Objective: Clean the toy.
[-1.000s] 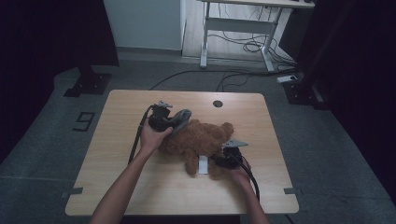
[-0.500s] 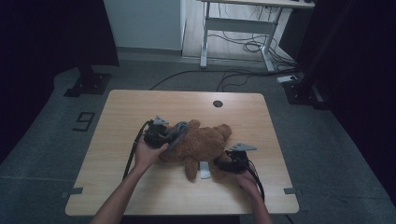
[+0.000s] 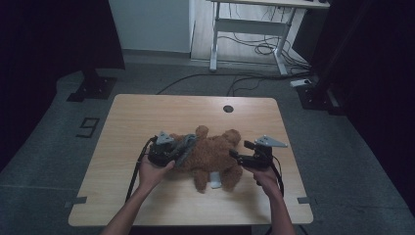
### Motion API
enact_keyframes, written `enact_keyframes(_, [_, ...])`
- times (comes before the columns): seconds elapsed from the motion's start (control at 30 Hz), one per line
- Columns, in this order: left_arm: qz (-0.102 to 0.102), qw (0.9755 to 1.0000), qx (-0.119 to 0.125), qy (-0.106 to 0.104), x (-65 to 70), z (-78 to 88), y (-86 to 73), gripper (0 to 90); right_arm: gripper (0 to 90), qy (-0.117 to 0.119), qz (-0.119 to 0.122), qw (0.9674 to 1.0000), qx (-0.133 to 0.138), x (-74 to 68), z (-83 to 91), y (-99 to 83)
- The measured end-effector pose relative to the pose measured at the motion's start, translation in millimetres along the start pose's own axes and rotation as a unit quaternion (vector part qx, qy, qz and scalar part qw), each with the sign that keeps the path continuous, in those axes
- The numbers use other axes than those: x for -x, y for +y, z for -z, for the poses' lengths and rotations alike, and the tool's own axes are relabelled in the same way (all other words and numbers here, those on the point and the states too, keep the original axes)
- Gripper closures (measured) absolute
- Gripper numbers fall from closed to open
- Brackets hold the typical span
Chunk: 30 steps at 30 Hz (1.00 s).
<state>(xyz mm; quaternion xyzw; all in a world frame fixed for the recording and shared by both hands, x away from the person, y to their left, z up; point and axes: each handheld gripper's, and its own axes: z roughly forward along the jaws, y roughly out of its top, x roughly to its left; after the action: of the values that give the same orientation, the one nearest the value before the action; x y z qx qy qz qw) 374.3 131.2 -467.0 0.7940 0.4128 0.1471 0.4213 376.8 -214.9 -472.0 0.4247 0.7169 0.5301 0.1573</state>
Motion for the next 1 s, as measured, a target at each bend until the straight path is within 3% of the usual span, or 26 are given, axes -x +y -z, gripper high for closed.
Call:
enact_keyframes(0.13, [-0.002, 1.0, 0.003, -0.005, 0.4, 2.3, -3.3, 78.6, 16.7, 0.008, -0.004, 0.9995, -0.03, -4.7, -21.8, 8.0])
enact_keyframes(0.27, [0.006, 0.9998, 0.01, -0.018, -0.5, 5.5, -8.9, 78.6, 12.9, 0.026, 0.001, 0.9969, -0.075, -18.4, -39.7, -8.1])
enact_keyframes(0.37, [0.013, 0.9992, 0.011, -0.035, -0.3, 8.0, -13.4, 78.6, 14.4, 0.017, 0.0, 0.9954, -0.095, -21.7, -46.9, -26.6])
enact_keyframes(0.47, [0.01, 0.999, 0.013, -0.041, 2.8, 11.3, -18.9, 78.5, 23.1, 0.031, -0.008, 0.996, -0.084, -21.3, -44.7, -38.7])
enact_keyframes(0.63, [0.013, 0.9985, 0.014, -0.051, 5.9, 15.8, -26.0, 78.5, 41.5, 0.037, 0.031, 0.9965, -0.069, -29.4, -37.7, -49.4])
enact_keyframes(0.77, [0.026, 0.9975, 0.016, -0.064, 7.1, 21.4, -27.5, 78.2, 46.6, 0.037, 0.047, 0.9967, -0.056, -34.6, -30.8, -61.7])
enact_keyframes(0.8, [0.03, 0.9971, 0.016, -0.067, 8.3, 25.6, -22.9, 78.1, 46.9, 0.036, 0.049, 0.9967, -0.052, -34.9, -30.0, -63.2])
enact_keyframes(0.9, [0.015, 0.9976, 0.031, -0.06, 17.3, 35.0, -5.2, 77.9, 47.9, 0.028, 0.054, 0.997, -0.047, -36.8, -29.4, -64.6])
enact_keyframes(1.0, [-0.001, 0.9952, 0.061, -0.077, 36.4, 34.8, 22.2, 77.9, 48.0, 0.022, 0.065, 0.9967, -0.043, -41.2, -30.6, -65.9])
